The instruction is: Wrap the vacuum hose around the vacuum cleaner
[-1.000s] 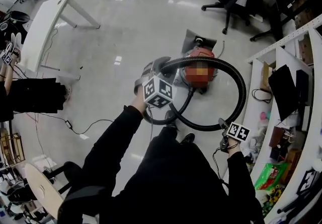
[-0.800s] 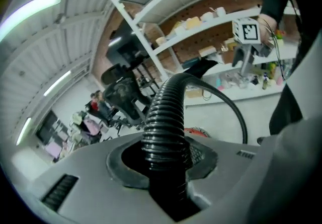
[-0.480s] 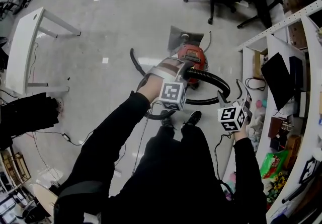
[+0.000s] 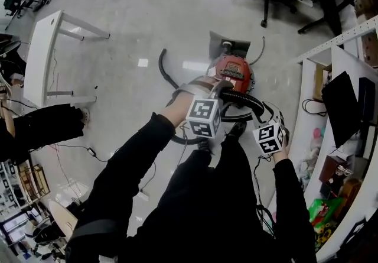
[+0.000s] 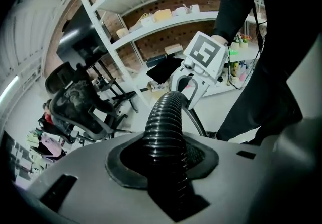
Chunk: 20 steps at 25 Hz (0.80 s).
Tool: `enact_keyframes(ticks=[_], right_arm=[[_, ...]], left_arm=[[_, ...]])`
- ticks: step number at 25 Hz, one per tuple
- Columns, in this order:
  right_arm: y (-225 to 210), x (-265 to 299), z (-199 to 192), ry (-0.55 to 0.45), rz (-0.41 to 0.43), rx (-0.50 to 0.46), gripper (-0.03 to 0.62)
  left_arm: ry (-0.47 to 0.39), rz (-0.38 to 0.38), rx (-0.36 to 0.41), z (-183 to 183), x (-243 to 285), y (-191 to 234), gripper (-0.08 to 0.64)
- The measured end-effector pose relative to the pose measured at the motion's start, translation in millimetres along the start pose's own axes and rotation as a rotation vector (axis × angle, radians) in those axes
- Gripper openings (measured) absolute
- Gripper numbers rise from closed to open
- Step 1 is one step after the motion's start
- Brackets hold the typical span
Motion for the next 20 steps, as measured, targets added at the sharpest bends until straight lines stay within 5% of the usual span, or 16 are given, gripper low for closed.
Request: enact_keyframes(ticks=[6,11,14,16,20], right_arm=[[-9.9,33.3,-29.7,-0.037,0.188,0.014,0.196],[-19.9,39.9,-32.0,-0.043,0.483,0.321,0.173],[-37.0,42.4,-32.1,-0.008,0.566,0.443,0.173],[-47.9,52.0,-29.5,0.013,0.595,0.506,0.174],[-63.7,82.5,-24.9,0.07,0.646,0.59,0.178]], left_arm=[[0.0,-0.084,0.024,33.7,9.0,22.9,0.153],[0.082,-0.018,0.027,-8.3,46.4,70.0,0.177],[0.054,-0.023,-0.135,-32.1,67.1,103.8,0.38],[0.042,0.056,-0.192,-37.7,67.4,124.5,0.443],[-0.008,0.411,-0.351,-67.6,34.3,134.0,0.448]])
Point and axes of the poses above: the fingertips, and each gripper's own axes: x forward along the fingers, y to its left, z out of its top, the point moved 2 cm from there along -x, backward along the fingers, and after that the axes turned 9 degrees about -z, right-handed, at the moved point
